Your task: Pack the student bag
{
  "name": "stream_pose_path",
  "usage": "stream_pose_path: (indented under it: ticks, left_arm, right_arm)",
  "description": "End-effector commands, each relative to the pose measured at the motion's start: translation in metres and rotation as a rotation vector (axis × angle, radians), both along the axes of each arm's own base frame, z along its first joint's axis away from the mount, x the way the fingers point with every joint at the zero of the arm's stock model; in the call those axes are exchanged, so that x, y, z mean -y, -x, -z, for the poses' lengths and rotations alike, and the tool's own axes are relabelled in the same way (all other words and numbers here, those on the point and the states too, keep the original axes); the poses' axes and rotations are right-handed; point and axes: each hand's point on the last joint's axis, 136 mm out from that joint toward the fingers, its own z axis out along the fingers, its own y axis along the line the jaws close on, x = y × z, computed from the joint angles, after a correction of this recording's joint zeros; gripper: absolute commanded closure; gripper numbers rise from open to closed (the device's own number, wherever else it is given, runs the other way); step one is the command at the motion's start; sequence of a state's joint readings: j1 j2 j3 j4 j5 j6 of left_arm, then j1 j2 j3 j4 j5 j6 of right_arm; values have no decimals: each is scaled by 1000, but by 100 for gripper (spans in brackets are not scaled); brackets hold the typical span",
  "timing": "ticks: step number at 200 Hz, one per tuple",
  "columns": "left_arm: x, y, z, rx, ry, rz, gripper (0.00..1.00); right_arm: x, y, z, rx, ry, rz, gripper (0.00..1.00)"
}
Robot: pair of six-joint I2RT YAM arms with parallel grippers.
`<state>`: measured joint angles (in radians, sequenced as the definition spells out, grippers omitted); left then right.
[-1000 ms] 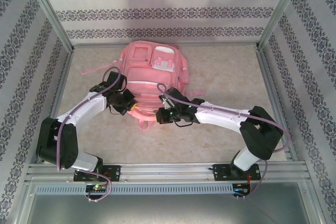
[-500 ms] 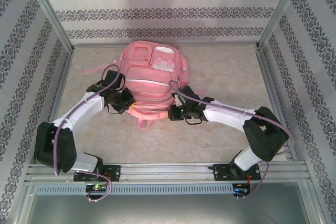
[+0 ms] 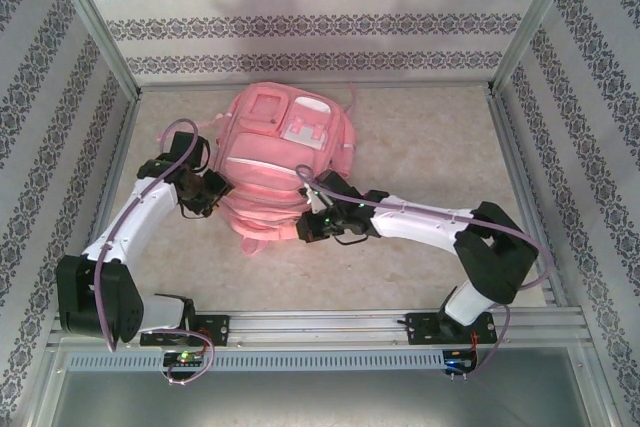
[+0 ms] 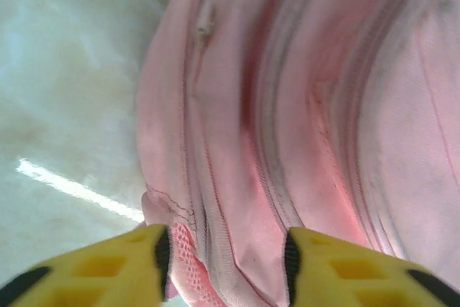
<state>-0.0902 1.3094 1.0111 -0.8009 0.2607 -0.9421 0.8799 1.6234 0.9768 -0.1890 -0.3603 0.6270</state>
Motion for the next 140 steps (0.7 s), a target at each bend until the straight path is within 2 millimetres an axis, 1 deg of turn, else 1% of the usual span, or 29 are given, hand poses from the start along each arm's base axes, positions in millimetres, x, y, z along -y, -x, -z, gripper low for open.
stream_pose_path:
  ticks: [1,11,31,44,57,71,95,140]
  left_arm:
    - [-3,15,-12,-32,2,-20,48]
    - [4,23,-13,-38,61,-56,46]
    - [19,40,-14,-36,186,-127,44]
    - [27,51,-13,-29,227,-161,41]
    - [35,57,-10,-29,268,-183,40]
    - [44,56,-7,-19,293,-180,39]
    - [53,52,-5,-11,295,-169,38]
    - [64,45,9,-16,318,-182,39]
  right_arm:
    - [-35,3,-18,-3,-69,-36,100]
    - [-41,0,-19,0,-69,-30,100]
    - [-47,-8,-20,3,-82,-2,100]
    - [-51,-8,-19,-6,-94,0,100]
    - [-57,-8,-19,-15,-104,-12,100]
    - [-62,-7,-19,-18,-108,-23,100]
    - [-66,-6,-18,-20,-112,-30,100]
    - [-65,-4,-16,-24,-112,-23,100]
